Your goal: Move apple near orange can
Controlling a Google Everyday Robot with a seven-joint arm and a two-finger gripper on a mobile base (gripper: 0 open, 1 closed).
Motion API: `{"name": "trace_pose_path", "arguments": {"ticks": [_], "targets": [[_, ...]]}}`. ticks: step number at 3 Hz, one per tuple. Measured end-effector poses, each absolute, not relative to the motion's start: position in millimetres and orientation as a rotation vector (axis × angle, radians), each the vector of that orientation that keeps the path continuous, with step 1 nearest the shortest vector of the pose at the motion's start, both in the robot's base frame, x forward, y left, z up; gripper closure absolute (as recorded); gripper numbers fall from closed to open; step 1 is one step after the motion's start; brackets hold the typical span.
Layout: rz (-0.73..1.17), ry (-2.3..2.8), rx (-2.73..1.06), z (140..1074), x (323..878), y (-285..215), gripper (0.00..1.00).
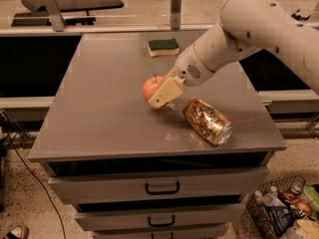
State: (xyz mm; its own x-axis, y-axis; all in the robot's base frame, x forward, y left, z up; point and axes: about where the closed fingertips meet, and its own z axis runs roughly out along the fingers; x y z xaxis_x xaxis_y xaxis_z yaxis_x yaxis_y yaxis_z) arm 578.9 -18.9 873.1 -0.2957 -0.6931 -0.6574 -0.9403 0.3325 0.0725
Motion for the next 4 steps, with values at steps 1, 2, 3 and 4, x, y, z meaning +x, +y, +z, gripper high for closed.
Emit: {"name": "trace_pose_path", "arguments": {"ticks": [1,2,3,4], "targets": [[0.619,2.114,-1.428,866.0,570.3,-28.7,0.61],[0.582,2.124,-1.418,861.3,572.5,-38.0,0.36],[0.526,2.115,-1.414,864.1,579.1,-51.0,0.13],[0.502,2.083,-1.430,867.1,581.6,-61.7,0.00]]}}
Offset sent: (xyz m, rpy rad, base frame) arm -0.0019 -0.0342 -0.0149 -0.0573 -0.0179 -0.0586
